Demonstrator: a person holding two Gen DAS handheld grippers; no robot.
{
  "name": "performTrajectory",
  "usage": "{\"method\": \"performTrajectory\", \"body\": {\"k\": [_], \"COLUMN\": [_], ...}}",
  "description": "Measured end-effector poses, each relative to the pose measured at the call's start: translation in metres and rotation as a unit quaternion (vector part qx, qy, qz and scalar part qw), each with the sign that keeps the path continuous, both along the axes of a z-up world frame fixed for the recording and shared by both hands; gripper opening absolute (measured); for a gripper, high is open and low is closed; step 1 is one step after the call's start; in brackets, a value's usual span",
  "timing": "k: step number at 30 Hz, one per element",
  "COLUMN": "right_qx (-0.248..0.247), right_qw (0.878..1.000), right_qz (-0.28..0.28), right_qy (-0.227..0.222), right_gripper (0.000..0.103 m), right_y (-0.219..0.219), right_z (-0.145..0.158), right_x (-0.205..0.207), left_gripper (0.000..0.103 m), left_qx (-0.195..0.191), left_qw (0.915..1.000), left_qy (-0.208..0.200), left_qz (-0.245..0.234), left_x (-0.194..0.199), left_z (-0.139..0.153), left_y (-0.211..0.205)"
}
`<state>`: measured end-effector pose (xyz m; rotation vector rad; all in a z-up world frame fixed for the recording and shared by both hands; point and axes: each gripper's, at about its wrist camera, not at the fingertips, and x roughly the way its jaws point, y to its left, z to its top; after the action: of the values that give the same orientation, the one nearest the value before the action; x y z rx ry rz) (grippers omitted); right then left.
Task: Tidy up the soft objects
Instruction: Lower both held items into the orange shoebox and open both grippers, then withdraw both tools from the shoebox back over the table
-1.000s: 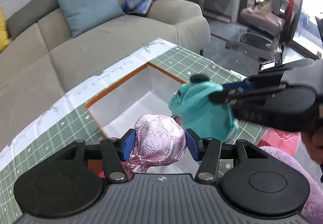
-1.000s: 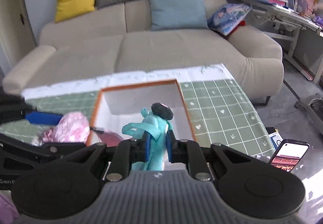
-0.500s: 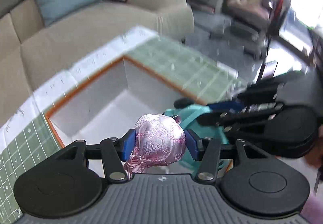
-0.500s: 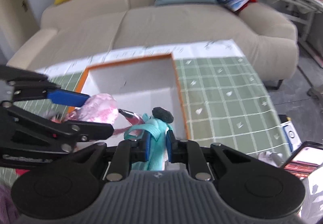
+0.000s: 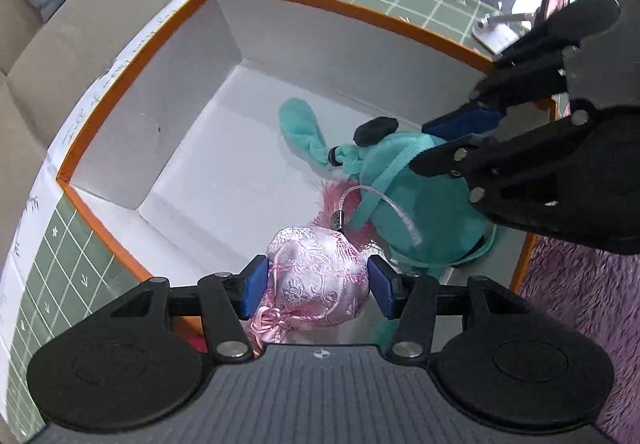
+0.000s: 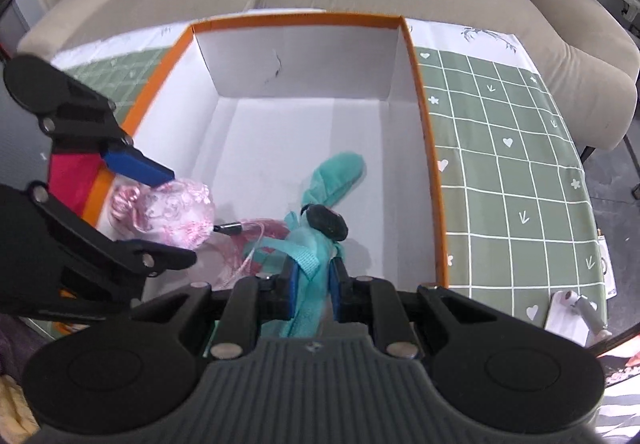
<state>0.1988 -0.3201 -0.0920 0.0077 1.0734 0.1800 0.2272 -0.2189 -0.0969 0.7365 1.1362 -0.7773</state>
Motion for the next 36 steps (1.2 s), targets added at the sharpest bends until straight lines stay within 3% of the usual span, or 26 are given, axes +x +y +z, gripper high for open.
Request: {"method": "performTrajectory", "body": {"k": [4,6,12,17,22,30,36], "right_qx": [-0.023,-0.03,-0.044,-0.051,-0.042,-0.01,0.003], "right_qw": [1.0,1.0,0.999,0.998,0.997,0.996,0.995], "right_qz": [0.005,0.005,0.002,-0.006,-0.014,-0.036,-0.039], "right_qy": [0.001,-0.001,-0.019,-0.039,-0.058,-0.085,-0.095], "right_gripper": [0.017,0.024,0.04,0.048,0.049,0.048,0.049], "right_y": [0.005,0.006,0.009,0.013,0.021,0.039,0.06], "right_z": [-0.004,-0.004,0.006,0.023,0.042,0.067,0.075], "right_x": [0.002,0.0,-0.01,-0.023,-0.045,-0.093,-0.119], "left_gripper": [0.069,0.071,0.075,0.075,0.075,0.075,0.075], "left_qx": [0.021,0.021,-0.004,-0.028,-0.068,-0.143,-0.163], "left_qw": [0.9995,0.9994,0.999,0.9971,0.9926,0.9794,0.9684], "left_qy": [-0.019,-0.024,-0.041,-0.068,-0.1,-0.137,-0.164], "left_qz": [-0.016,-0.013,-0.018,-0.019,-0.012,0.043,0.093], "left_x": [-0.005,-0.004,-0.014,-0.026,-0.047,-0.087,-0.11], "left_z": [-0.005,-0.006,0.006,0.026,0.051,0.084,0.093], "left_y": [-0.007,-0.007,-0.003,0.005,0.021,0.063,0.099]}}
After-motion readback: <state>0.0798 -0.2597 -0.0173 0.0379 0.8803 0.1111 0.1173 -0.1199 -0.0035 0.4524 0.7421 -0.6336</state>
